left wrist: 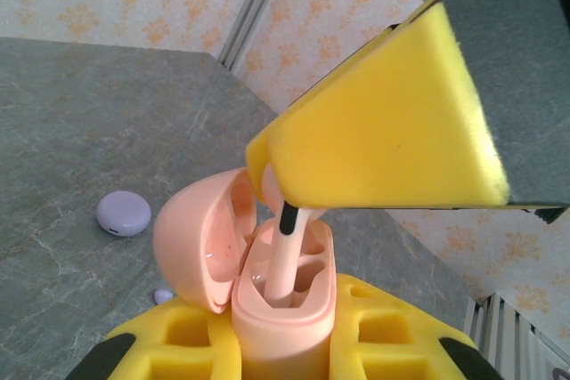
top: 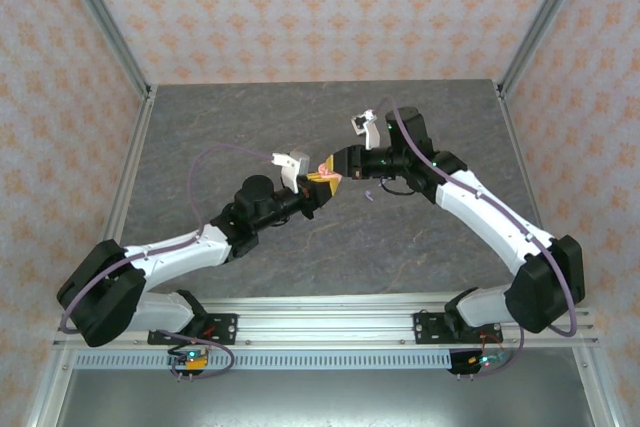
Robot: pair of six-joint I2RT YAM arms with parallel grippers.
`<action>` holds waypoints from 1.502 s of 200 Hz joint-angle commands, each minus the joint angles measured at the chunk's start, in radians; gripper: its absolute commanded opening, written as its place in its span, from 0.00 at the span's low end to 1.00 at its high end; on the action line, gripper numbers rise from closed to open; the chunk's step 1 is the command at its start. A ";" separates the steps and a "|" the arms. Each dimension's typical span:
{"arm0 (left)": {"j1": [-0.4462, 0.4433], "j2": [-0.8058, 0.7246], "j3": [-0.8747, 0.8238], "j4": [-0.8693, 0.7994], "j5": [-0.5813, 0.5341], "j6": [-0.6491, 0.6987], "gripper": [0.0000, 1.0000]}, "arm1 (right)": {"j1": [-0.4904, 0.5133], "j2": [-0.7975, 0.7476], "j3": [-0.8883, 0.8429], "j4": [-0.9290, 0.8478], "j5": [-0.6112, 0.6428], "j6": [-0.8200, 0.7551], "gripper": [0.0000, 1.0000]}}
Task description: Insert wireless bluetooth earbuds into charging case
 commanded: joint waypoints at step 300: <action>-0.031 -0.077 0.017 -0.092 0.014 0.251 0.04 | 0.022 -0.039 0.035 -0.124 -0.016 -0.067 0.21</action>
